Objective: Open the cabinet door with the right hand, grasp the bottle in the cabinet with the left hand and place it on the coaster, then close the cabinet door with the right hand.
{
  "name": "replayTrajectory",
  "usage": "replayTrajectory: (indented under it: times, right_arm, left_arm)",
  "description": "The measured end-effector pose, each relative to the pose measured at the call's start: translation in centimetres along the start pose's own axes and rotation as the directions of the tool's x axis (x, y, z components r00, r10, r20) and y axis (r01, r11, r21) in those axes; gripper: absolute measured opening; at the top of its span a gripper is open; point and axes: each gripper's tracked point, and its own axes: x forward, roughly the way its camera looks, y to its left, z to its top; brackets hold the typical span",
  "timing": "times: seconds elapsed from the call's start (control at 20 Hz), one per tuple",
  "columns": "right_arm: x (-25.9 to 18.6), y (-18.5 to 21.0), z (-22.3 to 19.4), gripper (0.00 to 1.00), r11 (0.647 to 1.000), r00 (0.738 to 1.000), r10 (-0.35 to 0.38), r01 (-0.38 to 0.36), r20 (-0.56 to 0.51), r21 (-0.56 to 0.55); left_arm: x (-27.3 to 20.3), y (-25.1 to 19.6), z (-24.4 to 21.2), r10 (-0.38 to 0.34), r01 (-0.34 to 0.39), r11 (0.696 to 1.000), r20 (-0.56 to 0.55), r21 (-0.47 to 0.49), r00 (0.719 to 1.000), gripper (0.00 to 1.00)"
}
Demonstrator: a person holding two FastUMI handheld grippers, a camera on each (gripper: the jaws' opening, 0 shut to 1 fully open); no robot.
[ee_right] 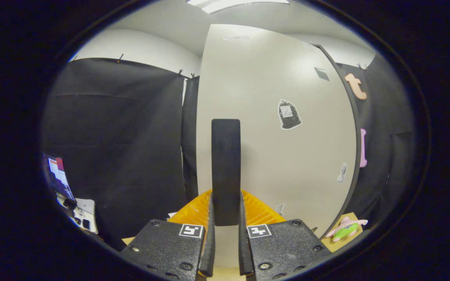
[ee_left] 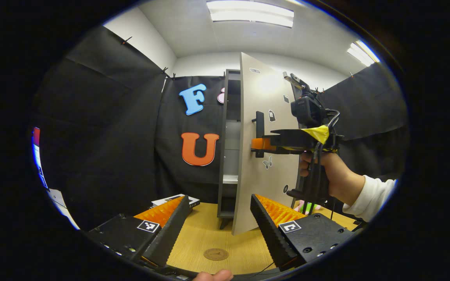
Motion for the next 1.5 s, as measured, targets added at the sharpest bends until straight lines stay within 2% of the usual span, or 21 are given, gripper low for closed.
replayTrajectory:
  times: [0.2,0.4,0.75,1.05,1.5]
  right_arm:
    - [-5.0,-1.1,0.5,0.28,1.0,1.0,0.005,-0.005,-0.021,-0.005]
    - [-10.5,-4.1,0.7,0.28,1.0,1.0,-0.012,0.012,-0.024,0.006]
    - [-17.2,-8.3,1.0,0.27,0.996,0.995,-0.093,0.093,-0.034,0.012]
    - [-19.5,-11.1,1.0,0.18,0.992,0.991,-0.127,0.128,-0.041,0.021]
    - [-22.2,-15.4,1.2,0.14,0.98,0.981,-0.192,0.193,-0.025,0.058]
  left_arm:
    - [0.5,-1.3,0.5,-0.031,0.031,0.999,0.012,-0.008,0.999,0.95]
    - [0.7,-2.8,0.5,-0.048,0.048,0.999,0.015,-0.011,0.999,0.95]
    - [1.1,-7.3,0.2,-0.132,0.133,0.99,0.005,-0.042,0.991,0.95]
    - [0.8,-10.8,0.5,-0.196,0.197,0.98,0.025,-0.018,0.98,0.95]
    - [0.3,-12.4,0.3,-0.196,0.196,0.981,0.024,0.006,0.98,0.95]
